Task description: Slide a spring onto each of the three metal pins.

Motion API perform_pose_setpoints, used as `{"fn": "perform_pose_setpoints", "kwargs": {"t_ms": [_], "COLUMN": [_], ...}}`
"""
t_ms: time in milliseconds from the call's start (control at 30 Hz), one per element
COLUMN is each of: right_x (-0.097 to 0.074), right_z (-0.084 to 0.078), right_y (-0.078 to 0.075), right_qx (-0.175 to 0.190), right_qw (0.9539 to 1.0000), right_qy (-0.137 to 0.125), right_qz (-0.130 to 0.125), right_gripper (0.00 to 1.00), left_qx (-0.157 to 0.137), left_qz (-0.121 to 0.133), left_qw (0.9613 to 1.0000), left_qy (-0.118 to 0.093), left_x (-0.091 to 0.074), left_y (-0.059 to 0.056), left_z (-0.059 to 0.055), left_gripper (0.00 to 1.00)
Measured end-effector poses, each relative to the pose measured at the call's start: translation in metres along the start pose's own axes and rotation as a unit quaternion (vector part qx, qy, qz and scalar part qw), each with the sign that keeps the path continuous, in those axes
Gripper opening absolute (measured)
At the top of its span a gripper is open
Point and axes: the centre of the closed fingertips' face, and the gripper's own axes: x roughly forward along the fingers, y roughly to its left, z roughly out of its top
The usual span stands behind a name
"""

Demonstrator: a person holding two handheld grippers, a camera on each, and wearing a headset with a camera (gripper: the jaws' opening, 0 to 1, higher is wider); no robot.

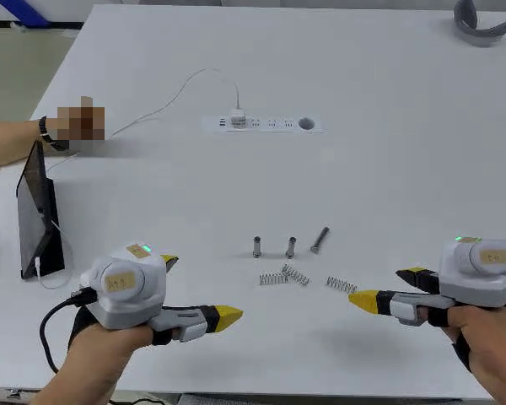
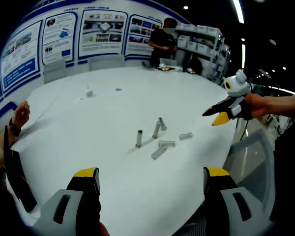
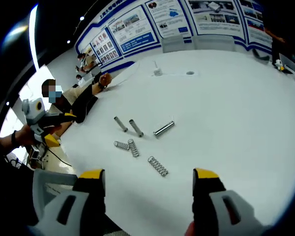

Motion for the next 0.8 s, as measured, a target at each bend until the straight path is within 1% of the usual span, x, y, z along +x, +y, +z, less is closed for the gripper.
{"fn": "perform_pose_setpoints", "kwargs": {"t_ms": [167,300,433,567,700,800], "right_x": [0.011,0.020,0.026,0.034,0.042,0.050], "right_z": [0.011,0.017,0.020,0.020,0.021,0.025], "right_y": [-0.006,-0.011,-0.012,-0.012,-0.014,-0.016], "right_qx": [0.030,0.046,0.065,0.072,0.081,0.092], "right_qw": [0.9995,0.9989,0.9979,0.9972,0.9963,0.9953], "right_qy": [-0.005,-0.006,0.003,0.015,0.024,0.025], "right_qz": [0.001,0.000,-0.004,-0.009,-0.015,-0.014], "right_gripper": [0.68,0.65,0.63,0.59,0.58,0.58], "left_qx": [-0.001,-0.002,-0.006,-0.009,-0.011,-0.012], "left_qz": [0.002,0.004,0.007,0.009,0.010,0.011], "left_qw": [1.0000,1.0000,1.0000,0.9999,0.9999,0.9999], "left_qy": [0.000,-0.001,-0.002,-0.001,0.000,0.001], "left_x": [-0.002,-0.004,-0.005,-0.006,-0.007,-0.007], "left_y": [0.002,0.005,0.008,0.009,0.010,0.011], "left_z": [0.000,0.001,-0.001,-0.003,-0.004,-0.005], "left_gripper": [0.88,0.88,0.88,0.88,0.88,0.88]}}
